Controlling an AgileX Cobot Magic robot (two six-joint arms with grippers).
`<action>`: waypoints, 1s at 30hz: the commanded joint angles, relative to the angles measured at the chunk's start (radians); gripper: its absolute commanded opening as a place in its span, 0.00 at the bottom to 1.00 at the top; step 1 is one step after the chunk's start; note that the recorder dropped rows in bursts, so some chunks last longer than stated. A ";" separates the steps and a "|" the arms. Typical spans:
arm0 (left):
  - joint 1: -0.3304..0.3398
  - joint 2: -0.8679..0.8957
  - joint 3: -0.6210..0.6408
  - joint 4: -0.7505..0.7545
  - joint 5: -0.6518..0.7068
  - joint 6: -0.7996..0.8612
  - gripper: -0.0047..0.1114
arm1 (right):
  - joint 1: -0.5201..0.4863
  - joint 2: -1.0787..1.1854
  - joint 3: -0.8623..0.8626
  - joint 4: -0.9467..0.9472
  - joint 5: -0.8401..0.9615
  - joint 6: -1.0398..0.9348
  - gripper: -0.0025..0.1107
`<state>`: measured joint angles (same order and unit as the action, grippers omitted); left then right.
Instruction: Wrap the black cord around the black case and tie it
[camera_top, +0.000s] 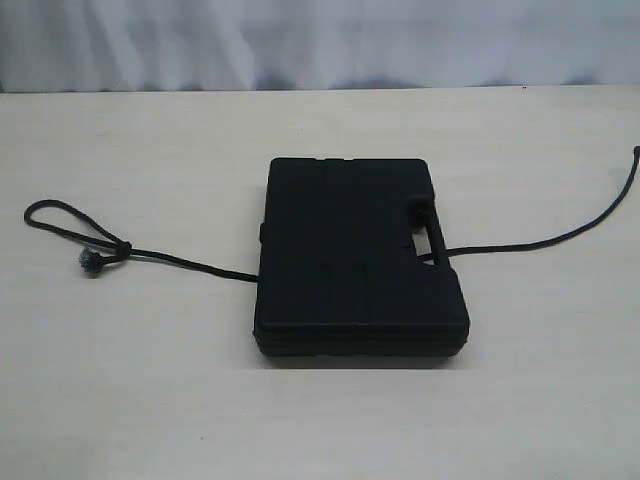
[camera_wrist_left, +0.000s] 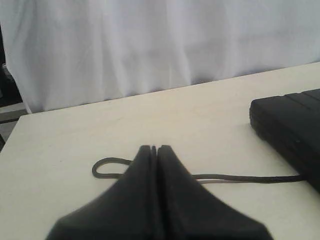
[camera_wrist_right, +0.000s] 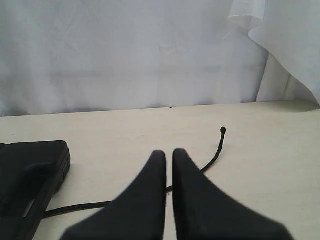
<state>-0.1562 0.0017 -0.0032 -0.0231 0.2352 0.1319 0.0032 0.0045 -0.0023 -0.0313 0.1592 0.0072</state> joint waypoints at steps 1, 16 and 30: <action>-0.008 -0.002 0.003 -0.005 -0.001 -0.003 0.04 | -0.001 -0.004 0.002 0.001 0.002 0.001 0.06; -0.008 -0.002 0.003 -0.005 -0.001 -0.003 0.04 | -0.001 -0.004 0.002 0.001 0.002 0.001 0.06; -0.008 -0.002 0.003 -0.005 -0.008 -0.003 0.04 | -0.001 -0.004 0.002 0.351 -0.190 0.008 0.06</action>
<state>-0.1562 0.0017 -0.0032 -0.0231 0.2352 0.1319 0.0032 0.0045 -0.0023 0.1465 0.0410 0.0111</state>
